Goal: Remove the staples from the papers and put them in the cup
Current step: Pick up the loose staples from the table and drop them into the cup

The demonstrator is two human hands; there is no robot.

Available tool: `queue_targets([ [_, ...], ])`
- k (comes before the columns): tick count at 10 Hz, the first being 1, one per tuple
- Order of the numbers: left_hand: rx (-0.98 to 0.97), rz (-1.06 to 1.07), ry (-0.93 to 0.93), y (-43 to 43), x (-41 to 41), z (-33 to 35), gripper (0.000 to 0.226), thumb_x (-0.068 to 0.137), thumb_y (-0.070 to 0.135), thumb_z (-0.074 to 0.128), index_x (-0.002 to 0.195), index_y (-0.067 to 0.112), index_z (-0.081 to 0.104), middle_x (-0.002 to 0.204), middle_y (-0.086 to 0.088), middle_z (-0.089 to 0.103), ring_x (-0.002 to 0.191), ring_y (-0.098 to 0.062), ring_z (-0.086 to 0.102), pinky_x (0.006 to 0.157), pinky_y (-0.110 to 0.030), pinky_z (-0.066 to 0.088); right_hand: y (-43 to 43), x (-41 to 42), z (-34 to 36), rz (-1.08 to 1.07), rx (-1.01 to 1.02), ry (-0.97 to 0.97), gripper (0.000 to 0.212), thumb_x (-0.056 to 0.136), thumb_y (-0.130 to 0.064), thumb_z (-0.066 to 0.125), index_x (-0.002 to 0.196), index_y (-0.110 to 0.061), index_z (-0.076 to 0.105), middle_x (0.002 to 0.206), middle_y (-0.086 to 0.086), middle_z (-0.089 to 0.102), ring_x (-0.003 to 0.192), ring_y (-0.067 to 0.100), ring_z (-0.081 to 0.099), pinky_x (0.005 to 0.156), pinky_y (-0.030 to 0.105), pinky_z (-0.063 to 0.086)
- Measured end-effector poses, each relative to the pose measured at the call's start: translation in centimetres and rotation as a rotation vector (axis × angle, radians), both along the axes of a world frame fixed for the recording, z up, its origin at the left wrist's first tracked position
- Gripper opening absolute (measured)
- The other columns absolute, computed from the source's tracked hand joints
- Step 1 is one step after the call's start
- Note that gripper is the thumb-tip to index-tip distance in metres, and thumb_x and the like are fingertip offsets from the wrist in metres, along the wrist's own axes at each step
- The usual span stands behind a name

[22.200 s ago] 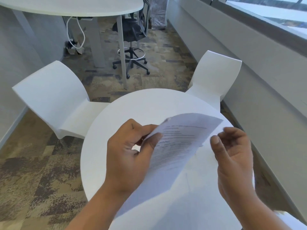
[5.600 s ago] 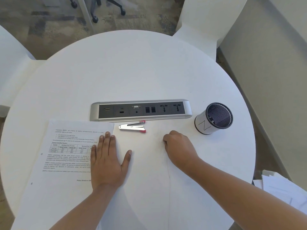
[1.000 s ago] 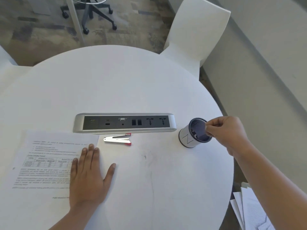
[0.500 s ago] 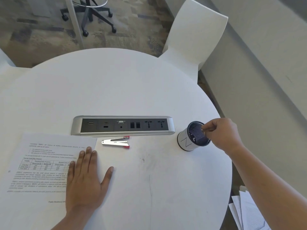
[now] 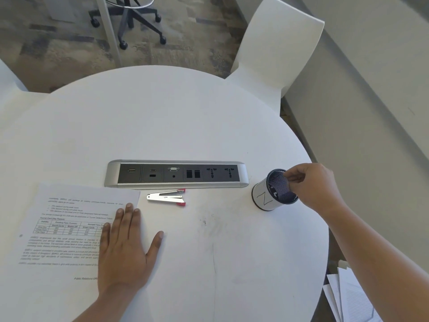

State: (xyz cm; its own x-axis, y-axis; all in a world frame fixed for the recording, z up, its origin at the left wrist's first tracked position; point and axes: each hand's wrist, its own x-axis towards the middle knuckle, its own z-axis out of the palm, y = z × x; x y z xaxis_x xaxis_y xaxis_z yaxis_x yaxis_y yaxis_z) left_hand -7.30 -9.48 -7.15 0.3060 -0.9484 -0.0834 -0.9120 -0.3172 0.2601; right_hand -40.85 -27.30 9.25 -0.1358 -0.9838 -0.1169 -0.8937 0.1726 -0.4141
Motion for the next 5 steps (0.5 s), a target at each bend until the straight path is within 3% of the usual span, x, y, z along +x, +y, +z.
queue_targets([
  [1,0.005,0.002,-0.004,-0.2,-0.1,0.2,0.085,0.091,0.067,0.026,0.152,0.008,0.033,0.163,-0.006,0.029,0.152,-0.024,0.023,0.125,-0.046,0.013,1.0,1.6,0.6,0.022,-0.046,-0.090,0.020,0.083,-0.003,0.063,0.086,-0.018,0.076,0.080,-0.004,0.073,0.078,0.010,0.067,0.064,0.018,0.049],
  [2,0.011,-0.005,-0.001,-0.4,-0.2,0.5,0.085,0.092,0.066,0.025,0.154,0.009,0.030,0.165,-0.005,0.026,0.154,-0.023,0.019,0.125,-0.046,0.011,2.8,4.7,-0.2,0.182,0.007,-0.104,0.020,0.086,-0.005,0.062,0.090,-0.019,0.076,0.082,-0.008,0.072,0.079,0.013,0.069,0.073,0.024,0.052],
  [3,0.015,0.002,0.004,-0.2,0.0,0.4,0.084,0.093,0.067,0.024,0.155,0.010,0.026,0.166,-0.004,0.022,0.155,-0.021,0.015,0.126,-0.045,0.009,5.1,8.2,-3.5,0.402,0.091,0.035,0.028,0.088,-0.002,0.057,0.101,-0.017,0.077,0.099,-0.002,0.077,0.095,0.018,0.069,0.087,0.027,0.052],
  [4,0.020,0.007,0.005,-0.1,0.0,0.4,0.084,0.094,0.067,0.023,0.156,0.012,0.024,0.167,-0.002,0.018,0.155,-0.020,0.011,0.126,-0.045,0.008,6.3,10.4,-7.1,0.497,0.146,0.132,0.038,0.086,0.002,0.049,0.107,-0.017,0.074,0.109,0.001,0.074,0.101,0.024,0.066,0.085,0.030,0.053],
  [5,0.012,0.010,0.021,-0.2,-0.1,0.4,0.084,0.094,0.068,0.024,0.156,0.012,0.024,0.167,-0.002,0.018,0.155,-0.020,0.011,0.126,-0.044,0.007,6.7,11.9,-8.5,0.537,0.201,0.248,0.031,0.079,0.008,0.046,0.091,-0.008,0.070,0.089,0.008,0.066,0.077,0.030,0.061,0.069,0.036,0.054],
])
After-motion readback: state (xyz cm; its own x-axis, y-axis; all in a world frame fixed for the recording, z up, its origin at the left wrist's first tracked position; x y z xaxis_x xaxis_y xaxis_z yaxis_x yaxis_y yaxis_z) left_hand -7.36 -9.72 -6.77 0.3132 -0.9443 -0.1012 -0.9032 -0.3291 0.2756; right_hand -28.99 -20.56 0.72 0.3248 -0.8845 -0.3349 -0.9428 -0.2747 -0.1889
